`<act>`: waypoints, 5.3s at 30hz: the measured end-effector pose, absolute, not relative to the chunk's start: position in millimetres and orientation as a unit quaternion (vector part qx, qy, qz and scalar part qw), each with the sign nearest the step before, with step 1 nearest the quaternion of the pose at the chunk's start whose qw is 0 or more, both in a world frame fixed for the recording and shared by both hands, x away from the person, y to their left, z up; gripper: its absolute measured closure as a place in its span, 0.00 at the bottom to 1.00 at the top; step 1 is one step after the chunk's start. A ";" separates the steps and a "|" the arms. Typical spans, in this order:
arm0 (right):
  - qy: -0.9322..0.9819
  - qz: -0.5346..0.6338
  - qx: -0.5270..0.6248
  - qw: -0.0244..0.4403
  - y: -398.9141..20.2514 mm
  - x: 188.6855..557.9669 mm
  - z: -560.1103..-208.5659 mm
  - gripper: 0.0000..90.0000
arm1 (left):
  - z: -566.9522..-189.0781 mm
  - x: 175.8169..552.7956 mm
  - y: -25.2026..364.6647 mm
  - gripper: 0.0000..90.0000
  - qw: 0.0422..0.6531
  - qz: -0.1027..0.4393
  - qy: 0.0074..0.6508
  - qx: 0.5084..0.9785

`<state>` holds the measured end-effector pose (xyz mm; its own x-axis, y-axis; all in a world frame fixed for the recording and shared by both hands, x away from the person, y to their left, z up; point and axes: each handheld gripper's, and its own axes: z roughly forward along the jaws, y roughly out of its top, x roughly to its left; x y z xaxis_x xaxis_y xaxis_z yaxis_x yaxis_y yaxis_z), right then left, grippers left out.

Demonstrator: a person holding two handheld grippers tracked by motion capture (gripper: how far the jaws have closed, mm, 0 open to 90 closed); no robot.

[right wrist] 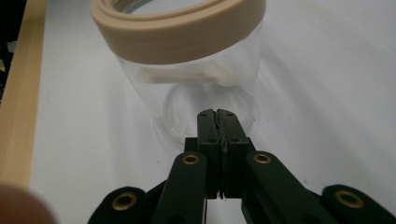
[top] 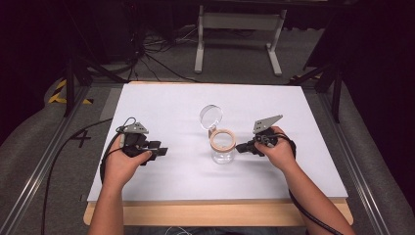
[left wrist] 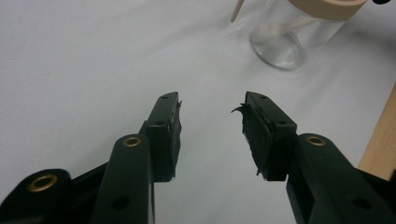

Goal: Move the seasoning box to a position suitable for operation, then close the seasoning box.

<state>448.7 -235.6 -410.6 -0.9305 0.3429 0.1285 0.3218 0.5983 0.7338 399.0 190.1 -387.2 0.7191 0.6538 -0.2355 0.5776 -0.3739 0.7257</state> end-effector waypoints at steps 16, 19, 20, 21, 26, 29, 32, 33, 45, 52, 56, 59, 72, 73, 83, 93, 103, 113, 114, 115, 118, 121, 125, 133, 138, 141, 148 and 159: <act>0.906 0.392 0.160 0.002 -222.4 426.2 -411.1 0.99 | -388.0 409.4 180.9 0.63 0.422 0.034 0.362 0.830; 0.906 0.392 0.158 0.001 -220.9 425.4 -411.2 0.98 | -388.7 410.2 180.9 0.63 0.422 0.036 0.359 0.832; 0.906 0.393 0.155 0.000 -220.2 425.2 -411.5 0.98 | -389.1 410.6 180.8 0.63 0.421 0.032 0.360 0.832; 0.906 0.393 0.155 0.000 -220.2 425.2 -411.5 0.98 | -389.1 410.6 180.8 0.63 0.421 0.032 0.360 0.832; 0.905 0.395 0.158 -0.002 -221.2 423.6 -412.3 0.98 | -388.2 413.8 179.8 0.66 0.424 0.031 0.357 0.832; 0.904 0.395 0.166 0.005 -226.3 421.8 -409.2 0.98 | -386.4 416.8 176.8 0.70 0.428 0.023 0.350 0.833; 0.897 0.404 0.177 0.016 -234.6 419.3 -403.2 0.99 | -383.1 419.7 171.5 0.94 0.439 0.014 0.340 0.832; 0.895 0.407 0.182 0.018 -237.4 418.2 -401.0 0.99 | -381.3 420.4 169.9 0.94 0.443 0.017 0.332 0.832; 0.873 0.445 0.197 0.031 -238.4 411.4 -379.3 0.99 | -358.4 438.4 144.4 1.00 0.468 0.033 0.303 0.830; 0.858 0.474 0.196 0.022 -226.8 411.8 -371.0 0.99 | -349.4 457.6 130.4 1.00 0.479 0.028 0.304 0.823; 0.850 0.488 0.198 0.021 -223.2 412.6 -369.7 0.99 | -345.9 465.0 120.1 1.00 0.484 0.028 0.294 0.823; 0.841 0.503 0.197 0.019 -219.9 414.1 -368.7 0.99 | -342.7 468.4 111.8 1.00 0.483 0.036 0.289 0.826; 0.830 0.518 0.204 0.028 -209.8 418.8 -373.4 0.99 | -334.5 474.5 78.3 0.98 0.485 0.045 0.262 0.833; 0.830 0.518 0.205 0.028 -210.0 418.8 -373.4 0.99 | -333.9 474.0 77.8 0.98 0.483 0.044 0.261 0.834; 0.831 0.517 0.205 0.028 -209.5 418.8 -373.9 0.99 | -331.3 470.7 77.3 0.98 0.485 0.047 0.250 0.837; 0.831 0.517 0.204 0.025 -207.4 418.2 -375.0 0.99 | -330.7 478.8 75.1 0.98 0.481 0.054 0.269 0.833; 0.828 0.521 0.204 0.026 -211.3 419.2 -374.0 0.99 | -324.7 477.3 66.5 0.99 0.480 0.056 0.248 0.839; 0.831 0.518 0.202 0.022 -210.4 417.3 -373.7 0.99 | -322.4 460.2 64.9 0.96 0.464 0.059 0.231 0.853; 0.831 0.517 0.201 0.021 -210.0 417.2 -374.1 0.99 | -322.2 459.5 66.4 0.95 0.458 0.059 0.228 0.857; 0.831 0.517 0.201 0.021 -210.0 417.2 -374.1 0.99 | -322.2 459.5 66.4 0.95 0.458 0.059 0.228 0.857; 0.833 0.516 0.201 0.018 -210.2 416.7 -374.6 0.99 | -322.9 456.2 69.5 0.95 0.455 0.060 0.229 0.858; 0.834 0.514 0.201 0.016 -210.7 416.1 -373.9 0.99 | -322.8 452.0 74.8 0.94 0.454 0.055 0.231 0.859; 0.838 0.508 0.200 0.011 -212.0 414.9 -372.4 1.00 | -323.6 442.6 86.2 0.94 0.453 0.050 0.236 0.858; 0.849 0.489 0.200 -0.001 -213.3 411.5 -369.2 1.00 | -330.4 415.7 118.5 0.93 0.455 0.042 0.257 0.852; 0.856 0.477 0.197 -0.006 -213.0 409.8 -367.9 1.00 | -334.1 400.4 133.6 0.93 0.448 0.039 0.259 0.855; 0.861 0.469 0.198 -0.011 -212.5 408.7 -368.8 1.00 | -336.0 394.0 139.3 0.93 0.450 0.038 0.262 0.853; 0.867 0.458 0.193 -0.018 -211.3 407.1 -372.0 1.00 | -339.7 385.6 152.0 0.93 0.450 0.033 0.269 0.851; 0.877 0.439 0.194 -0.029 -213.0 406.8 -377.9 1.00 | -345.4 387.1 155.6 0.92 0.442 0.021 0.272 0.855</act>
<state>406.8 -213.0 -377.9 -0.9231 0.3145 0.2213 0.3655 0.5386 0.7592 387.1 155.6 -345.4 0.8513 0.4833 -0.2040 0.4457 -0.4613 0.7672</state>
